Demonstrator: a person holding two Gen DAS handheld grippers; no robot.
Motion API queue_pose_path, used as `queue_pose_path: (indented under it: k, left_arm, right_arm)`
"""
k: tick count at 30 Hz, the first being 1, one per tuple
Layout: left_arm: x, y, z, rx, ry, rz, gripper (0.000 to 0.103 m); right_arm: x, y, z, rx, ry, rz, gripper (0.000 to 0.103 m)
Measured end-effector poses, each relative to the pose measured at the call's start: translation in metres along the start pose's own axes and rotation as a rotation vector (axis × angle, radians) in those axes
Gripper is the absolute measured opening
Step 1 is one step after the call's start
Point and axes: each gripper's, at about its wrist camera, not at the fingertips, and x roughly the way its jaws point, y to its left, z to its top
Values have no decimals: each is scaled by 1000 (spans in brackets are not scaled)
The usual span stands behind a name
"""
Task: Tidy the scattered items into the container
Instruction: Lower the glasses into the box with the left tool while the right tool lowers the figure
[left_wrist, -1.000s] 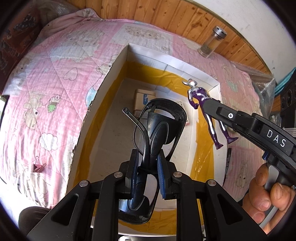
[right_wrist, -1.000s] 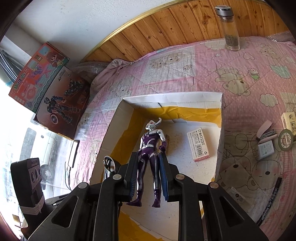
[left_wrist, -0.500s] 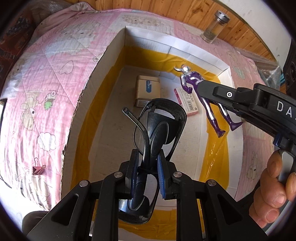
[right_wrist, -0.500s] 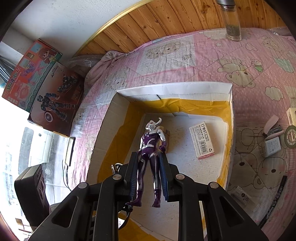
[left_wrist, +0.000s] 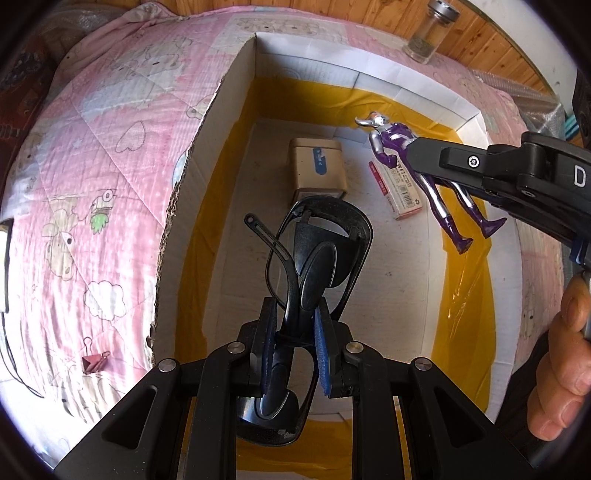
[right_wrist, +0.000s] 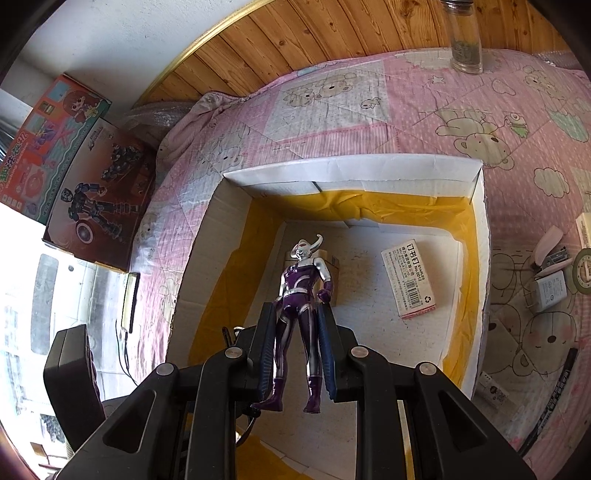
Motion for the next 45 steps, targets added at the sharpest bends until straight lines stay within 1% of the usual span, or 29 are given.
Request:
queue_pose_path:
  k: [3, 6, 10, 14, 17, 19, 23, 26, 30, 32, 35, 37, 40, 42, 45]
  left_arm:
    - [1, 2, 2, 16, 8, 8, 20]
    - [3, -1, 1, 57, 20, 20, 20]
    - [6, -11, -1, 121, 21, 61, 20]
    - [7, -20, -2, 162, 18, 93, 19]
    - [10, -21, -2, 185, 30, 109, 19]
    - [14, -20, -3, 188, 44, 110, 19]
    - [18, -16, -2, 164, 65, 86, 19]
    - [21, -19, -2, 170, 86, 76, 18]
    - [27, -19, -3, 152, 99, 97, 18]
    - [28, -18, -3, 143, 96, 106, 18]
    - [27, -19, -5, 137, 97, 109, 18]
    - [26, -19, -6, 133, 100, 112, 21]
    - [23, -18, -8, 127, 106, 111, 22]
    - [21, -17, -10, 120, 114, 96, 28]
    - [15, -19, -15, 117, 115, 79, 33]
  right_arm:
    - [6, 2, 4, -6, 4, -23, 24]
    - [12, 2, 7, -19, 8, -56, 24]
    - [18, 0, 12, -40, 7, -102, 24]
    - [26, 0, 16, -66, 17, -141, 24]
    - [32, 3, 16, -95, 20, -174, 24]
    - [36, 4, 17, -105, 28, -188, 24]
    - [43, 2, 19, -112, 48, -214, 24]
    - [47, 6, 21, -129, 60, -228, 24]
    - [56, 4, 24, -134, 83, -246, 24]
    - [59, 3, 24, -127, 94, -242, 24]
    - [61, 2, 26, -131, 94, -251, 24]
    - [62, 0, 28, -126, 101, -248, 25]
    - [61, -5, 30, -106, 101, -235, 25]
    - [60, -8, 30, -88, 108, -223, 25]
    - [53, -13, 29, -82, 102, -213, 26]
